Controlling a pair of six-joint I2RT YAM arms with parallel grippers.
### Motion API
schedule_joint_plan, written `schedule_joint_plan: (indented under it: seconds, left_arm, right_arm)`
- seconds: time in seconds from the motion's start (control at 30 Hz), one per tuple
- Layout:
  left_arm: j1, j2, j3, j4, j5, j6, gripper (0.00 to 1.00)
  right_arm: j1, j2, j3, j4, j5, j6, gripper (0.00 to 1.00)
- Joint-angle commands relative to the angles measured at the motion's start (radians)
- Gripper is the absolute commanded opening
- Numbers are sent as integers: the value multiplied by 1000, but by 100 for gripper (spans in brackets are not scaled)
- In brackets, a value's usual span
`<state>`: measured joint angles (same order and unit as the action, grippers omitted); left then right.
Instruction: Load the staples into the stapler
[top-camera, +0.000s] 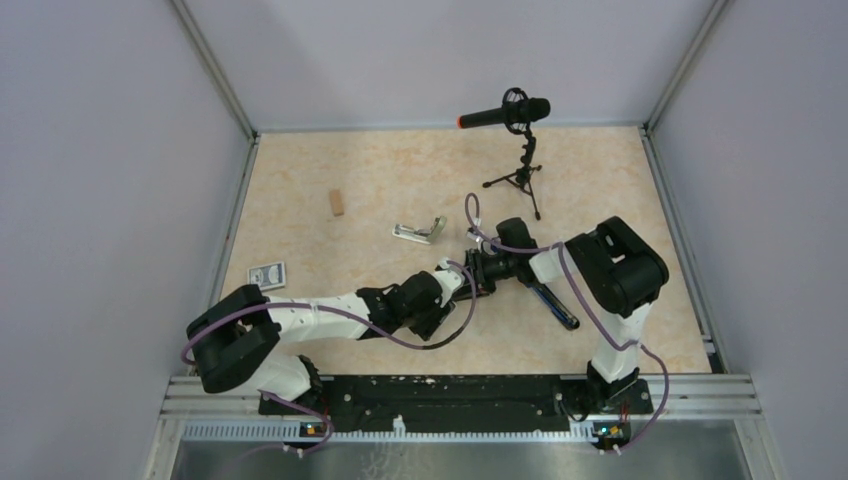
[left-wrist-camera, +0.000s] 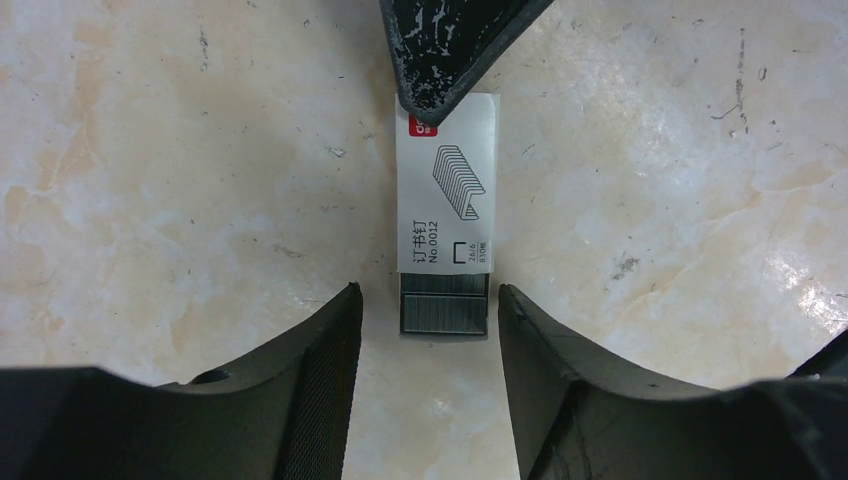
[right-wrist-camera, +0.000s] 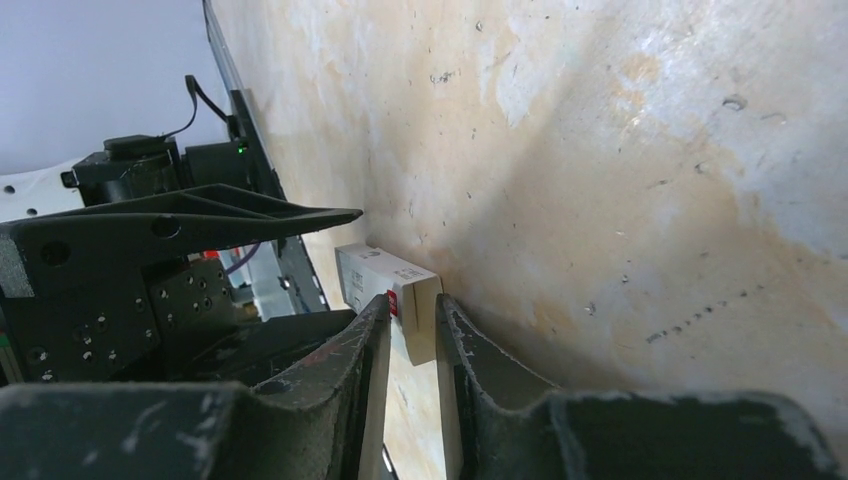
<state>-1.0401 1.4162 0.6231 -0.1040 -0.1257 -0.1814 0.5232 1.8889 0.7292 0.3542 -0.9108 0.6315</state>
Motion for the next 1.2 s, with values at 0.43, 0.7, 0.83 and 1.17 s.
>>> schedule_joint_plan:
  seconds: [0.43, 0.7, 0.83, 1.17]
  left_arm:
    - [5, -20, -13, 44, -18, -7, 48]
    - [5, -17, -13, 43, -20, -10, 47]
    - [5, -10, -12, 42, -22, -14, 47]
    - [6, -7, 0, 36, 4, -1, 55]
  right_arm:
    - [-2, 29, 3, 119, -67, 14, 0]
    - [-36, 29, -15, 126, -84, 8, 0]
    - [-59, 22, -19, 109, -89, -7, 0]
    - [-75, 7, -27, 84, -88, -26, 0]
